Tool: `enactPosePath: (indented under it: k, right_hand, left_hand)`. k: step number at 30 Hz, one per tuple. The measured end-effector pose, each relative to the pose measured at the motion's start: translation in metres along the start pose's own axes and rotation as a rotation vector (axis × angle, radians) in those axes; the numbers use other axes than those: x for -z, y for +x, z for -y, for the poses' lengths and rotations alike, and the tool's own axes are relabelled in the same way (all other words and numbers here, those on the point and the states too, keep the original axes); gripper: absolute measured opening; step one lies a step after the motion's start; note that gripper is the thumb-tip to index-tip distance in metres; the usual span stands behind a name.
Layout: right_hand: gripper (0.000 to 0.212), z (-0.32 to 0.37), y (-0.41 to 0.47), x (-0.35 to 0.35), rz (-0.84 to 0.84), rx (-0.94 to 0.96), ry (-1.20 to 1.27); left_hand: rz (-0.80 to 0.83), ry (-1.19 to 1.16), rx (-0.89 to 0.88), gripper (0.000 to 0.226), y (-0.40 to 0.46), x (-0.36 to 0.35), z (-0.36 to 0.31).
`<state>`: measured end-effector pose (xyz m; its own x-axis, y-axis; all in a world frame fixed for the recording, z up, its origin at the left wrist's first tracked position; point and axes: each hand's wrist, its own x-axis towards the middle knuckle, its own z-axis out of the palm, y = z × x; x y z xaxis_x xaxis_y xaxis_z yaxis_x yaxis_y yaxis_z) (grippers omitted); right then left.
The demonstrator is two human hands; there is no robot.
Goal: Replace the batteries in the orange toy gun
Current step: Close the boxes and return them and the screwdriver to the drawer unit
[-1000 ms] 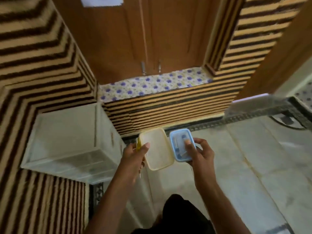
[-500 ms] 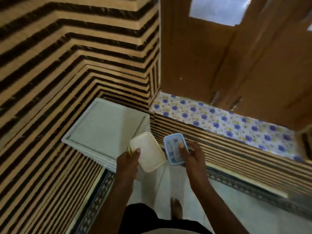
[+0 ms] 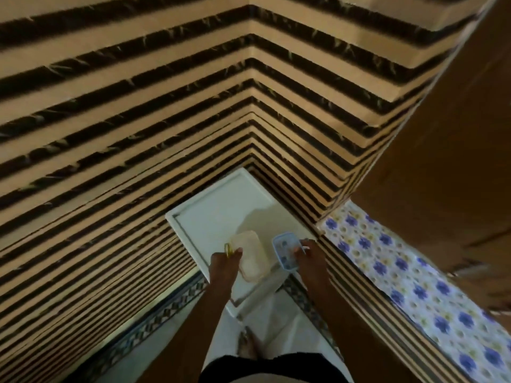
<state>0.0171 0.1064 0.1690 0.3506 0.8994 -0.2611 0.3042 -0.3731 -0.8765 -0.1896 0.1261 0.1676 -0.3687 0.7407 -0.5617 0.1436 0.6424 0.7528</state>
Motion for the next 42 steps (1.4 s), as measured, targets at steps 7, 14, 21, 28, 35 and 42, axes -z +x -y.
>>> enactPosePath:
  k: [7, 14, 21, 28, 35, 42]
  right_hand:
    - [0.025, 0.01, 0.079, -0.035, 0.065, -0.034, -0.186]
    - [0.028, 0.01, 0.109, -0.046, 0.124, 0.056, -0.297]
    - [0.023, 0.005, 0.116, -0.036, 0.183, 0.093, -0.325]
    - [0.024, -0.005, 0.127, -0.039, 0.232, 0.091, -0.338]
    - [0.025, -0.009, 0.129, -0.041, 0.242, 0.116, -0.35]
    - [0.03, -0.012, 0.125, -0.042, 0.219, 0.2, -0.459]
  left_hand:
    - [-0.048, 0.089, 0.102, 0.052, 0.036, -0.021, -0.007]
    - [-0.136, 0.159, 0.094, 0.043, 0.028, -0.042, -0.006]
    - [-0.291, 0.174, 0.095, 0.024, 0.032, -0.038, -0.001]
    - [-0.276, 0.111, 0.098, 0.025, 0.032, -0.035, 0.0]
    - [-0.301, 0.074, 0.104, 0.019, 0.03, -0.035, 0.005]
    - [-0.383, 0.237, -0.004, 0.01, 0.024, -0.026, 0.014]
